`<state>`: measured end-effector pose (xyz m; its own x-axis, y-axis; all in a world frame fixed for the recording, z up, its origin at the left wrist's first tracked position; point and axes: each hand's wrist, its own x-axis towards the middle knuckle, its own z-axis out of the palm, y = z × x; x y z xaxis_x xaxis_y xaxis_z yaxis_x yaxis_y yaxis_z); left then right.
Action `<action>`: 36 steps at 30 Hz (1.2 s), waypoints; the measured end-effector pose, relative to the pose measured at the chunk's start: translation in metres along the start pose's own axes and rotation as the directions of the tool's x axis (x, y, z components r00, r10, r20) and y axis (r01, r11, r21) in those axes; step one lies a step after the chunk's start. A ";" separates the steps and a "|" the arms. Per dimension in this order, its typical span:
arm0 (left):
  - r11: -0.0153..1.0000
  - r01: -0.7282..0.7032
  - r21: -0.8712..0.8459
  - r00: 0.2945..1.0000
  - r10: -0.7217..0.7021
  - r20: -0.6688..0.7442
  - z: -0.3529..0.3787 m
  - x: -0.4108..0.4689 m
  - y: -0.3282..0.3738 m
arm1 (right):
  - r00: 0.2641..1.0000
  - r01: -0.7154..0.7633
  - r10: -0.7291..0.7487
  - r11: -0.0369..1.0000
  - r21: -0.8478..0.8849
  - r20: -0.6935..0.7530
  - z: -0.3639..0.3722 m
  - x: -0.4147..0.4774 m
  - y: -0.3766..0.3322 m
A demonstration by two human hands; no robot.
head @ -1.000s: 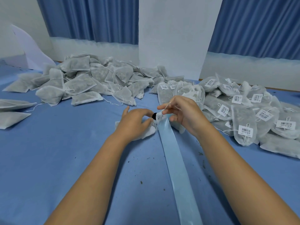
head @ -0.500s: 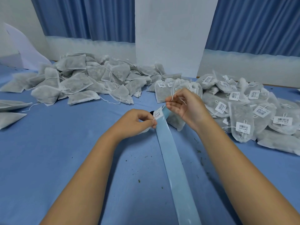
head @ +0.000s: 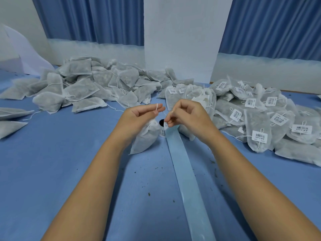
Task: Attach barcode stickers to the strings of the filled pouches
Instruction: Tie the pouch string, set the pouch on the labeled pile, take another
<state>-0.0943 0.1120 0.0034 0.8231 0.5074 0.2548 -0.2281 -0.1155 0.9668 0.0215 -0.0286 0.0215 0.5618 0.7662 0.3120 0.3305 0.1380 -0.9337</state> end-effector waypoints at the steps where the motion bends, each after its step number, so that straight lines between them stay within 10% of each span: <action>1: 0.999 -0.016 0.042 1.000 0.016 0.007 0.001 -0.001 0.000 | 0.999 0.014 -0.014 1.000 -0.003 0.030 0.001 0.000 -0.002; 7: 0.933 -0.026 0.359 0.976 -0.055 0.213 0.011 -0.006 -0.004 | 0.998 0.069 -0.068 0.989 -0.128 0.008 0.000 0.002 -0.004; 17: 0.991 0.076 0.112 0.964 -0.102 0.245 0.010 -0.004 -0.005 | 0.993 -0.095 0.048 0.856 -0.508 -0.105 -0.014 0.009 0.014; 27: 0.998 0.048 0.042 0.976 -0.055 0.213 0.004 0.000 -0.007 | 0.974 -0.138 0.188 0.934 -0.330 0.126 -0.016 0.002 -0.002; 36: 0.990 0.115 0.076 0.989 -0.121 0.079 0.003 0.000 -0.004 | 0.977 -0.199 0.215 0.923 -0.329 0.013 -0.010 0.003 0.003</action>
<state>-0.0918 0.1097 -0.0001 0.8832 0.4488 0.1364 -0.0915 -0.1204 0.9885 0.0316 -0.0317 0.0214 0.6100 0.7858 0.1021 0.4430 -0.2313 -0.8662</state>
